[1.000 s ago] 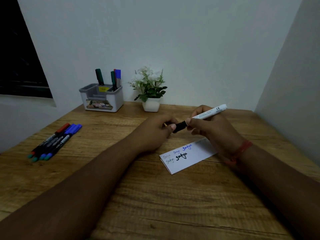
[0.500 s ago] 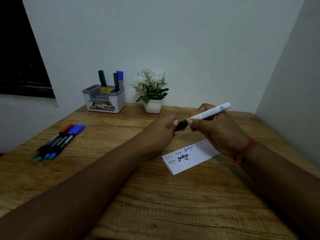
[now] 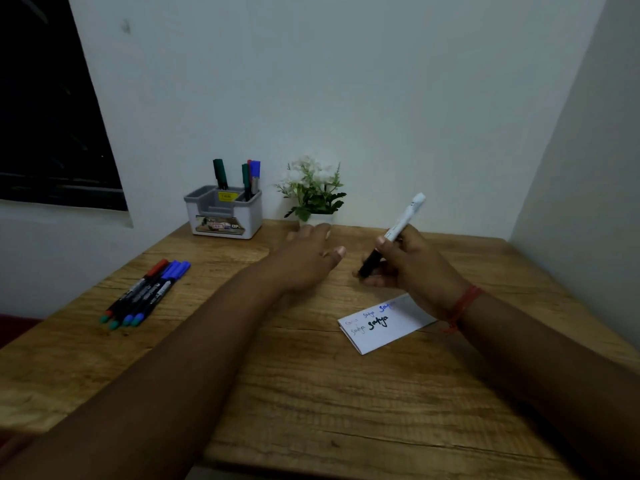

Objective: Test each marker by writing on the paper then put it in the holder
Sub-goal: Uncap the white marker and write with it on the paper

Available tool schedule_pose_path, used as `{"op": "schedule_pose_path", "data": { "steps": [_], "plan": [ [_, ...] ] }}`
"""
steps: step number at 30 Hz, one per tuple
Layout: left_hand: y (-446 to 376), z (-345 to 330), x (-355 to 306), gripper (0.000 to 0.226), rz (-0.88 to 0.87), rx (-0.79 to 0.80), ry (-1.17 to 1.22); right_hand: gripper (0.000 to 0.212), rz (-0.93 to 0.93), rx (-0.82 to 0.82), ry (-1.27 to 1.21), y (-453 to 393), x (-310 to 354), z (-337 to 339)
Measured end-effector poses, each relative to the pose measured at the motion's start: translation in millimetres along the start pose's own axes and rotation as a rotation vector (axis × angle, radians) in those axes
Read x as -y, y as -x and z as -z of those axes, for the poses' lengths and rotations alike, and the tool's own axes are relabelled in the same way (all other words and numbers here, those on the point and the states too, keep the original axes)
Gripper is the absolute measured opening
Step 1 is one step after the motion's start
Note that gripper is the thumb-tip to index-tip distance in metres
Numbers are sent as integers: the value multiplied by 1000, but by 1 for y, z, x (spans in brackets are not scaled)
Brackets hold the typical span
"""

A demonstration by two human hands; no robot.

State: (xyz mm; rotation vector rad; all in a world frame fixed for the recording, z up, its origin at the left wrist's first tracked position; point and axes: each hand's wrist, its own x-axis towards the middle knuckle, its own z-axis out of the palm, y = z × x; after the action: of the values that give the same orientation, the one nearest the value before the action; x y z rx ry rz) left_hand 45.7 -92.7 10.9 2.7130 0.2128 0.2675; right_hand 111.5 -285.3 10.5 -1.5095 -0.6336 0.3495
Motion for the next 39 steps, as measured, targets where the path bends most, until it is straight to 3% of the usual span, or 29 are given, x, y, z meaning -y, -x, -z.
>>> {"op": "schedule_pose_path", "data": {
  "steps": [4,7,12,17,22,29,39],
  "plan": [
    [3,28,26,74,8,-58,-324,19,-60,55,226,-13,9,-23],
    [8,53,70,79,87,-57,-437,20,-39,69,387,-35,13,-46],
    [24,75,150,84,268,-109,-536,12,113,-79,525,-77,17,-95],
    [38,80,194,85,372,-87,-429,6,297,-256,621,-139,41,-145],
    [34,83,200,85,345,-79,-360,14,482,-282,894,-202,73,-186],
    [31,86,208,85,351,-67,-316,25,435,-62,1376,-265,85,-222],
    [30,87,212,84,350,-52,-304,32,385,-41,1465,-289,66,-243]
  ]
}}
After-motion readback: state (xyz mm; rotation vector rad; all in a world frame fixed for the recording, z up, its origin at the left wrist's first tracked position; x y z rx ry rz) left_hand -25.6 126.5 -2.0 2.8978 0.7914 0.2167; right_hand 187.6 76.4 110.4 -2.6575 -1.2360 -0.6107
